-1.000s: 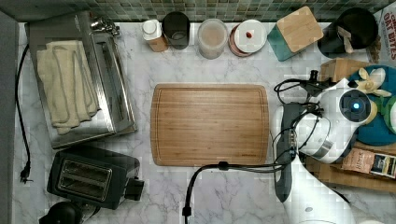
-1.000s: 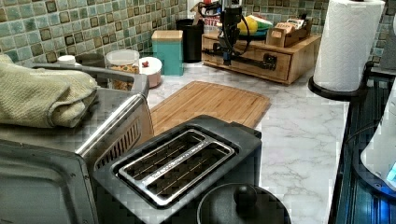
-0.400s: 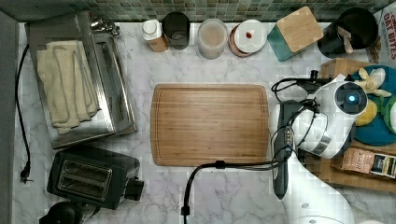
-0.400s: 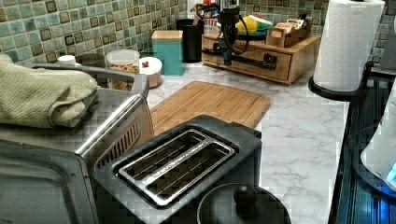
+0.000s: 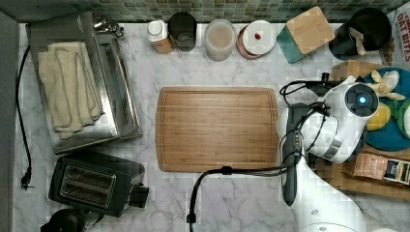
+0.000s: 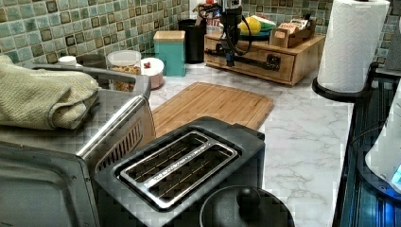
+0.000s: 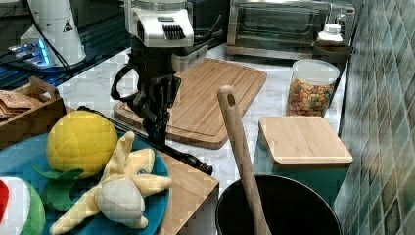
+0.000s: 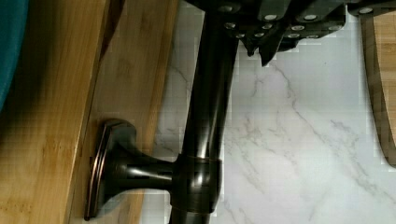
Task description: Close the drawer.
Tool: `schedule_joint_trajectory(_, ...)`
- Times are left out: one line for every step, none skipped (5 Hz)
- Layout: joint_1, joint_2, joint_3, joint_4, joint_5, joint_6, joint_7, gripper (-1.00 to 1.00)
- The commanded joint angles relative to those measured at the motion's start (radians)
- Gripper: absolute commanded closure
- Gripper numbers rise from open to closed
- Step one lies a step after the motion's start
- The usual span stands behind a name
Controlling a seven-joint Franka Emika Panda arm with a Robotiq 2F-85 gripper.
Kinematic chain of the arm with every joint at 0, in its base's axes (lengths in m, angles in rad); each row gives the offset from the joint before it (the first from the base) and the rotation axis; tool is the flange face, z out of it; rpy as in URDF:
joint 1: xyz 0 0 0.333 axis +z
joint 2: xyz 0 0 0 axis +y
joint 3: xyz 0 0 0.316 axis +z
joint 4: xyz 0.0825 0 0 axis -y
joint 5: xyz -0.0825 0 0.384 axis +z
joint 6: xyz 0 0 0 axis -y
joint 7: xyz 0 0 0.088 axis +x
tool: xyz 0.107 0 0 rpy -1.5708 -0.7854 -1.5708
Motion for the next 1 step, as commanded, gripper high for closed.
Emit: schedule_joint_trajectory(-0.118, 0.140, -0.105, 0.095, -0.044, 0.086, -0.076, 1.00)
